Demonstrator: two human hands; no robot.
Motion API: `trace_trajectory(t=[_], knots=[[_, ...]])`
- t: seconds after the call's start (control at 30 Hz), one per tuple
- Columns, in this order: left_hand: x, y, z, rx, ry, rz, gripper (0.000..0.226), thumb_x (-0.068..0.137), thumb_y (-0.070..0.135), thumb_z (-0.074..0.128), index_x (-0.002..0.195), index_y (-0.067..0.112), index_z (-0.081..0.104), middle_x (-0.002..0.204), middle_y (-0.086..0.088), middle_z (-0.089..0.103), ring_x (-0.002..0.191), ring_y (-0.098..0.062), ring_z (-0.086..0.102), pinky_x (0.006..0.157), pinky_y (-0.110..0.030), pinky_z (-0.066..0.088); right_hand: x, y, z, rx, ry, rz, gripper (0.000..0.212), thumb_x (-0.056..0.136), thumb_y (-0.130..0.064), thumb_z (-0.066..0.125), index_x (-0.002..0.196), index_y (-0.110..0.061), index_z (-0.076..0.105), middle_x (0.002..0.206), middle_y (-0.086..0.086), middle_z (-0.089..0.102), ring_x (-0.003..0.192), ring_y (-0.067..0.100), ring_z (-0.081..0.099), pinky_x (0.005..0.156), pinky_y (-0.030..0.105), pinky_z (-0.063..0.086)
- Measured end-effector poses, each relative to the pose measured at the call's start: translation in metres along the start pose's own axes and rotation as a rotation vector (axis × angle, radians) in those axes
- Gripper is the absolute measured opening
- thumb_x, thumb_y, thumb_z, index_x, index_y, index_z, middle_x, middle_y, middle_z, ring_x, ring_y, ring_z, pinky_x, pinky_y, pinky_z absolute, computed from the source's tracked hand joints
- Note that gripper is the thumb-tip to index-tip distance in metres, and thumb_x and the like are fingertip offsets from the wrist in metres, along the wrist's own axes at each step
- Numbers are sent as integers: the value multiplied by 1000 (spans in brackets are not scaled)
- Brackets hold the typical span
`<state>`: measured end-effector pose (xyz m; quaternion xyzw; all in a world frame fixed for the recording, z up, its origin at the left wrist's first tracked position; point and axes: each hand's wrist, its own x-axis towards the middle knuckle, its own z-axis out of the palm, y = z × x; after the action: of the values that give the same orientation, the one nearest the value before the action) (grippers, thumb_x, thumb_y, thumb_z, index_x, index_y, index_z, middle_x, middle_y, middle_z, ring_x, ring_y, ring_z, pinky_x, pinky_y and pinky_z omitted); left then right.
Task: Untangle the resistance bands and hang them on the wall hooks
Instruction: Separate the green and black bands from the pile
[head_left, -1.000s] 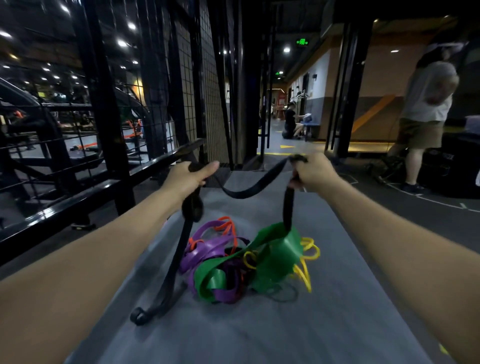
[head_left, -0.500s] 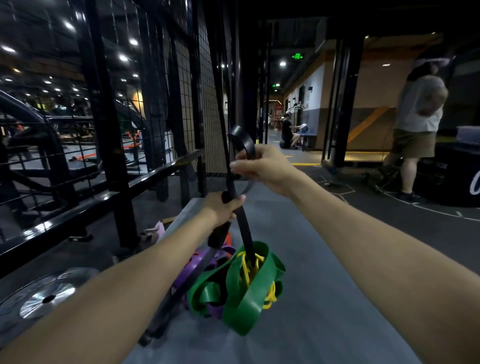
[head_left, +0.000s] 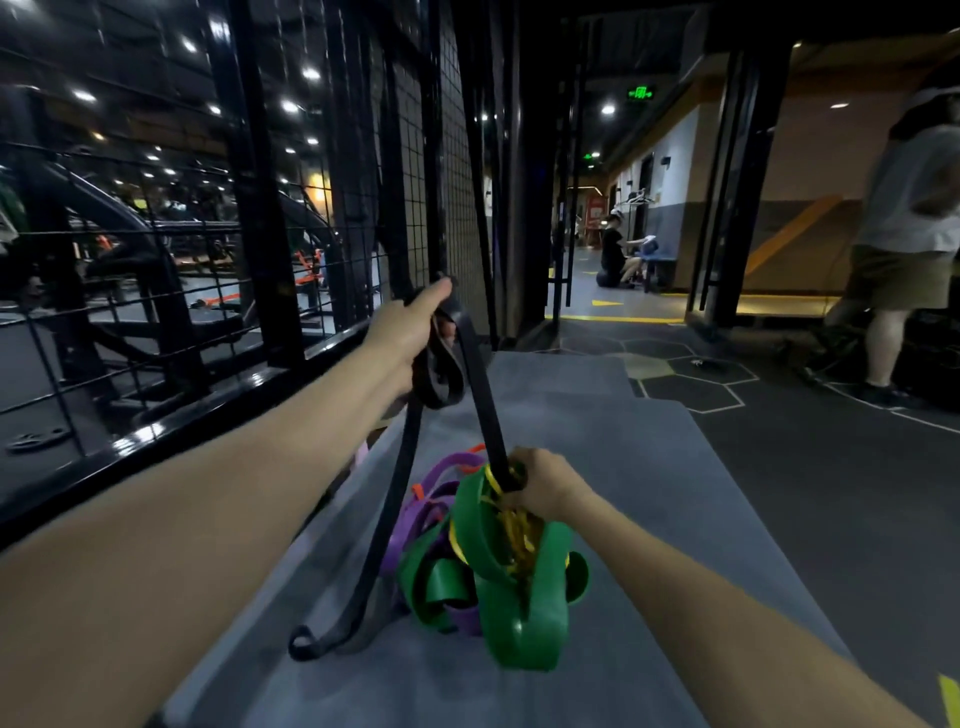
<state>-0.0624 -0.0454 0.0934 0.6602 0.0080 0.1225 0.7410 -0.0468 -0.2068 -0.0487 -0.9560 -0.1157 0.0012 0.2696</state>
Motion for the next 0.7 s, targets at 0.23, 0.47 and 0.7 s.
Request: trace_trajectory(t=[0.23,0.47,0.7], knots=[[11,24,-20,-153,63,33,27,87,31,63,68,13,54,35,4,51,31,-8,48,38,-13,42,12,11,-6,-186,84,100,23,82,-10,61,104,-7,60,106,12,62,94,30,61,71,33,48],[8,36,1,-144,-66,53,24,88,32,61,76,12,58,44,5,57,37,-5,50,42,-14,44,13,-32,0,246,59,-80,38,83,-34,67,113,-16,54,90,-2,57,84,17,55,72,28,42],[10,60,5,-109,-89,128,31,89,40,57,74,12,61,52,3,58,40,-6,52,48,-19,46,21,-35,-38,375,335,-49,18,95,-15,51,93,-1,62,80,16,62,64,20,61,56,14,50]])
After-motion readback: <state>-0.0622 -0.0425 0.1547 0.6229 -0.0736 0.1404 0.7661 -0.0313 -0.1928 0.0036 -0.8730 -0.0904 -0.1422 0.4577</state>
